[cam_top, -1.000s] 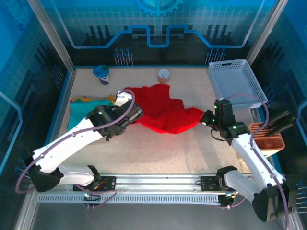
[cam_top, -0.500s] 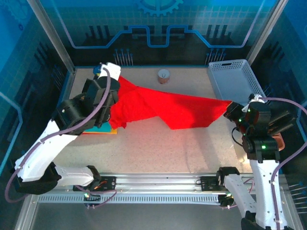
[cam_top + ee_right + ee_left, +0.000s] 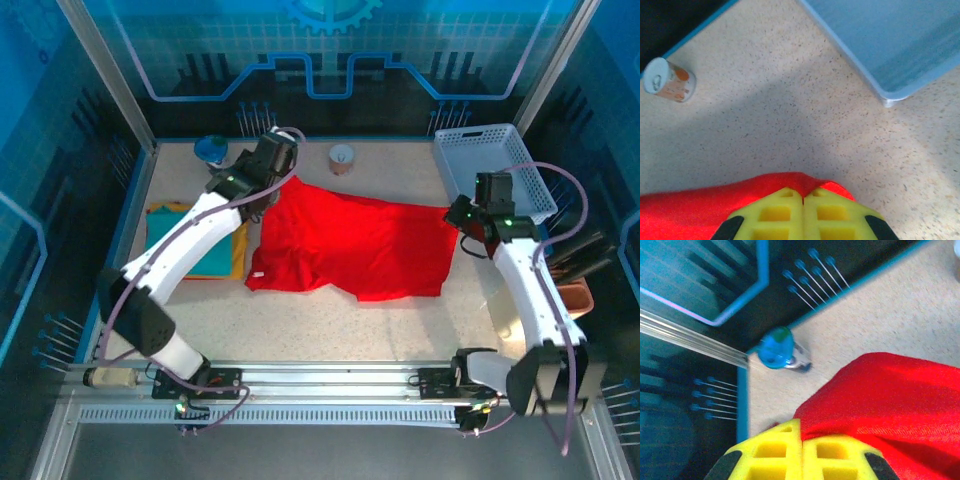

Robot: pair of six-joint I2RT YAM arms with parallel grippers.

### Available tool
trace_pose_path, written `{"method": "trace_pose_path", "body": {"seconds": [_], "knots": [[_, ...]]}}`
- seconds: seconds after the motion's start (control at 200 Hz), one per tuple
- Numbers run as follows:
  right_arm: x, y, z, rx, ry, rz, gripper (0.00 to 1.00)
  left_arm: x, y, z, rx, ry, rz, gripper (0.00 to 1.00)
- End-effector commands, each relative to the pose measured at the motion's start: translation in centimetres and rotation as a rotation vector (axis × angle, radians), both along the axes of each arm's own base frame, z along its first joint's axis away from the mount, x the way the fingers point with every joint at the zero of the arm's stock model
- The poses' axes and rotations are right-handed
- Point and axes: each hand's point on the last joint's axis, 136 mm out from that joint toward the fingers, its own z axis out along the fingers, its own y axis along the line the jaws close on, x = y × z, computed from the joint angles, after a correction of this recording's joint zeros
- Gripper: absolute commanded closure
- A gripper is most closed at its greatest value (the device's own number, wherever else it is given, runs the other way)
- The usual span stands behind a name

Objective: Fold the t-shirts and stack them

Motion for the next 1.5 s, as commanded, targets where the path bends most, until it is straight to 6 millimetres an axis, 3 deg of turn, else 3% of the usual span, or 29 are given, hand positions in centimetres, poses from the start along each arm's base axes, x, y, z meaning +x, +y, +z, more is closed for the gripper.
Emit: {"method": "trace_pose_path", "body": {"seconds": [0.0,0.11,0.235,0.28,0.32,0.365,0.4,0.47,0.54,0.695,0.76,0.775,0.78,0.785,0.865,1.001,1.101,1.206,1.496], "knots": [[3.4,0.8,0.4,-0.007,-0.045,0.029,1.00,3.0,-0.6,-3.1,-0.072,0.040,0.012,1.00],[6.5,1.6,-0.7,-0.005,-0.030,0.040,1.00,6.7,-0.8,-6.3,-0.053,0.089,0.022,1.00],[10.2,1.7,-1.7,-0.042,0.000,0.035,1.00,10.9,-0.6,-7.6,-0.031,0.120,0.049,1.00],[11.2,1.7,-2.0,-0.049,0.019,0.032,1.00,12.1,-0.1,-7.8,-0.025,0.132,0.074,0.89],[11.9,1.8,-2.5,-0.052,0.035,0.038,0.88,12.7,0.4,-8.2,-0.034,0.154,0.099,0.80],[12.4,2.1,-2.6,-0.050,0.040,0.053,0.67,12.6,0.9,-8.7,-0.054,0.191,0.134,0.69],[12.4,2.3,-2.7,-0.043,0.045,0.069,0.51,12.0,1.4,-9.2,-0.067,0.232,0.166,0.63],[11.6,2.8,-2.9,-0.048,0.055,0.095,0.18,9.8,2.1,-10.2,-0.100,0.296,0.218,0.40],[10.3,3.4,-3.2,-0.044,0.056,0.126,0.00,6.9,2.4,-11.6,-0.155,0.346,0.249,0.34],[4.5,5.0,-5.3,0.030,0.133,0.181,0.00,-1.8,2.6,-13.6,-0.327,0.425,0.319,0.33],[1.4,5.0,-6.7,0.044,0.167,0.167,0.00,-5.7,2.4,-14.7,-0.412,0.467,0.345,0.33],[0.8,5.0,-7.0,0.049,0.175,0.164,0.00,-6.2,2.2,-14.2,-0.445,0.457,0.345,0.32],[0.6,4.9,-7.2,0.051,0.179,0.163,0.00,-6.8,2.3,-15.0,-0.443,0.478,0.355,0.32],[0.3,5.0,-7.3,0.052,0.179,0.162,0.00,-6.8,2.3,-14.4,-0.460,0.463,0.352,0.32],[-3.1,4.8,-8.9,0.077,0.222,0.141,0.02,-11.3,2.0,-16.3,-0.554,0.533,0.395,0.32],[-7.5,4.6,-11.7,0.101,0.288,0.116,0.07,-16.4,1.7,-18.4,-0.606,0.601,0.446,0.31],[-9.1,4.7,-13.4,0.114,0.330,0.101,0.09,-18.4,1.3,-19.4,-0.643,0.610,0.466,0.29],[-9.8,4.8,-15.1,0.133,0.363,0.081,0.10,-19.0,-0.1,-21.3,-0.705,0.616,0.469,0.25],[-7.4,5.2,-17.3,0.125,0.375,0.051,0.18,-16.4,-0.2,-25.3,-0.596,0.524,0.484,0.23]]}}
